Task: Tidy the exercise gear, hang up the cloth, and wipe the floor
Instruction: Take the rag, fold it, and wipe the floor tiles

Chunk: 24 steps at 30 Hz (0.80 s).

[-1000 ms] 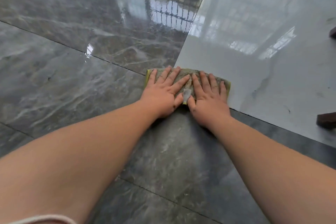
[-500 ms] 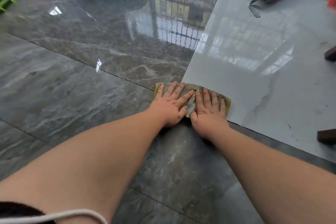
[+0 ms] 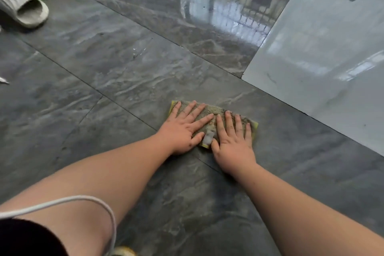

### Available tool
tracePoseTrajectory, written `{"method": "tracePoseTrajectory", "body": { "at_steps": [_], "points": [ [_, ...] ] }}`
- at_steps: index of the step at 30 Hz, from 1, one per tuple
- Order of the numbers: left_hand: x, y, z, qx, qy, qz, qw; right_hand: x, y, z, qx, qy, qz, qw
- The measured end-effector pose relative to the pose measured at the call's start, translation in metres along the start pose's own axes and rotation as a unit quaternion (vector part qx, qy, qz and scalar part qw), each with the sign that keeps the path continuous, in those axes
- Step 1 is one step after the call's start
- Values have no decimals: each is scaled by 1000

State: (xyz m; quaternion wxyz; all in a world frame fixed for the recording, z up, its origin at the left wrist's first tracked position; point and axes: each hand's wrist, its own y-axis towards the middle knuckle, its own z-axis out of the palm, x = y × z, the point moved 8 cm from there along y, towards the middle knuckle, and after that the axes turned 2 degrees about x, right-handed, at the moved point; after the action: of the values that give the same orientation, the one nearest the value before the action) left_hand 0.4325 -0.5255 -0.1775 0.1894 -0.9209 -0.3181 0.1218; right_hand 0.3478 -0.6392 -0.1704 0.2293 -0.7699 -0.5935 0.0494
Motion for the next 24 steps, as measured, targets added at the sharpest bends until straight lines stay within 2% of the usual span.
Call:
{"method": "tracePoseTrajectory", "body": {
  "at_steps": [7, 11, 18, 24],
  "points": [
    [18, -81, 32, -18, -47, -81, 995, 46, -28, 24, -5, -27, -115, 993],
    [16, -116, 49, -19, -55, -126, 990, 63, -44, 40, -18, -45, -146, 988],
    [27, -111, 52, -30, -75, -153, 985, 67, -31, 38, -29, -70, -165, 983],
    [86, -92, 35, -47, -77, -203, 975, 101, 34, 12, -33, -76, -208, 975]
  ]
}}
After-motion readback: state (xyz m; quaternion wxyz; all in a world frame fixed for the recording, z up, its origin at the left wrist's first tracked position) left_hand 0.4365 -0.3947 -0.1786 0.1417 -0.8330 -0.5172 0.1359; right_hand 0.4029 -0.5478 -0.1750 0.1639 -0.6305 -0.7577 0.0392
